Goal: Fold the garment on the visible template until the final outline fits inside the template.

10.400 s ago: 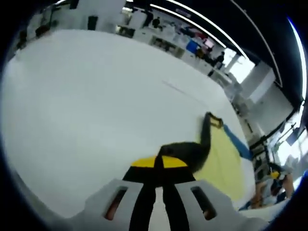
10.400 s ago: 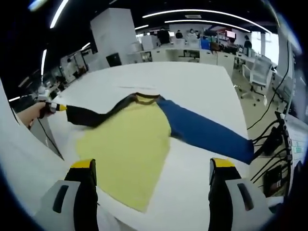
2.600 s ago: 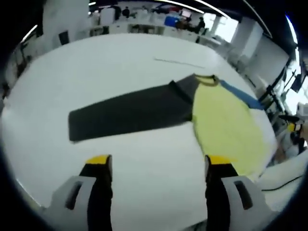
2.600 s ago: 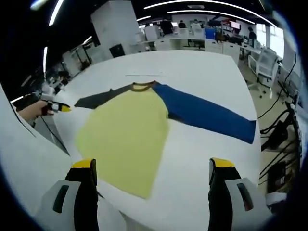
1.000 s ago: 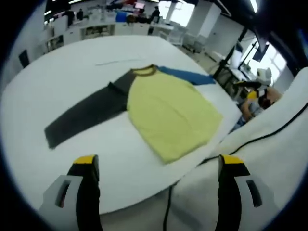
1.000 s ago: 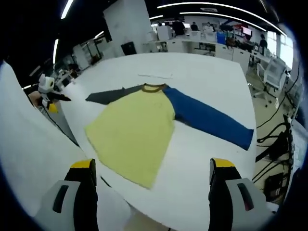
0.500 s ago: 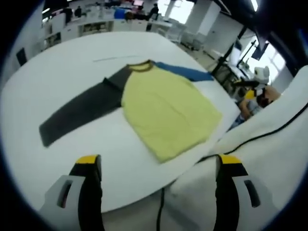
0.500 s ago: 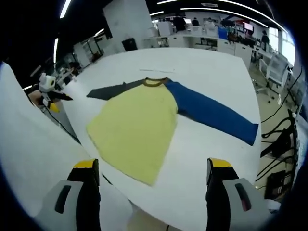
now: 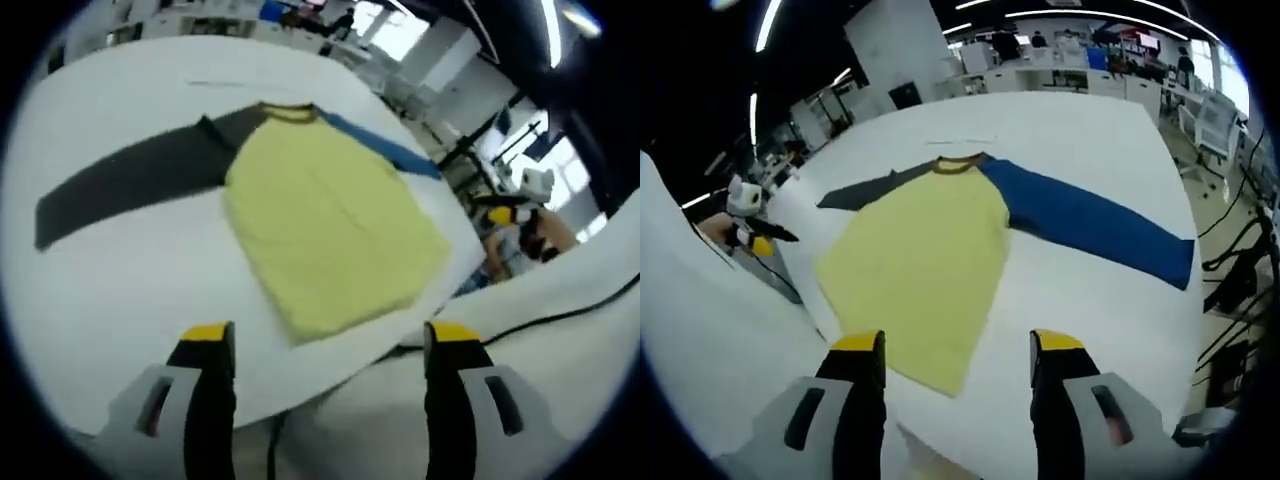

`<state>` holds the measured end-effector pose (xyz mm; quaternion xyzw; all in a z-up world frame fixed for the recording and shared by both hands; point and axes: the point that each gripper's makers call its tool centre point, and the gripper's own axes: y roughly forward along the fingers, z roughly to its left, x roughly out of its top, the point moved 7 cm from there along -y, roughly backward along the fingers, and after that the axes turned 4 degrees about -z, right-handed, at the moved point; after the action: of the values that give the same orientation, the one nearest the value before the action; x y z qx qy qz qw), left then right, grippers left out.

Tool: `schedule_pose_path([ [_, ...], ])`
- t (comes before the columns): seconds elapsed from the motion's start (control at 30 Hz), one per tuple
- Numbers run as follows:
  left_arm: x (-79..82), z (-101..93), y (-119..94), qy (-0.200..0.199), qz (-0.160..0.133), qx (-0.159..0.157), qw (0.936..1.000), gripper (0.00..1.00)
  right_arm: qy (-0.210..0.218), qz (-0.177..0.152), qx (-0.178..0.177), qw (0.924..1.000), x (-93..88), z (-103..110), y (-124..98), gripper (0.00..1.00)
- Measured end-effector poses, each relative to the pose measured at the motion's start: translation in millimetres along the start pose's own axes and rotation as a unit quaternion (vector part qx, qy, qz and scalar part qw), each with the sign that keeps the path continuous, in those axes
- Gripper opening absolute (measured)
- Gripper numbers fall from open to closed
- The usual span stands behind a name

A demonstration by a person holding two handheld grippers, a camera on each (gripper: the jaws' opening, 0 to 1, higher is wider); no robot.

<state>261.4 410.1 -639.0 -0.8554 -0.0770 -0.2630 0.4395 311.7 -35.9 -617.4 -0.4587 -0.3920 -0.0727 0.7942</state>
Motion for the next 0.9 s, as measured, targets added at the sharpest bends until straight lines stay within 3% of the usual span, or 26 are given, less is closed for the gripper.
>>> schedule_pose_path([
  [0.17,-16.0,3.3,23.6,0.006,0.037,0.0,0.9993,0.67,0.015,0.023,0.017,0.9995,-18.8,-7.5,25.1,0.48],
  [0.4,-20.3,8.5,37.1,-0.026,0.026,0.002,0.9993,0.58,0.035,0.049,0.029,0.9978,-36.3,-11.8,44.0,0.46],
  [0.9,-22.4,18.7,51.0,-0.058,0.023,0.008,0.9981,0.41,0.032,0.076,0.031,0.9961,-45.4,-16.3,73.9,0.32],
])
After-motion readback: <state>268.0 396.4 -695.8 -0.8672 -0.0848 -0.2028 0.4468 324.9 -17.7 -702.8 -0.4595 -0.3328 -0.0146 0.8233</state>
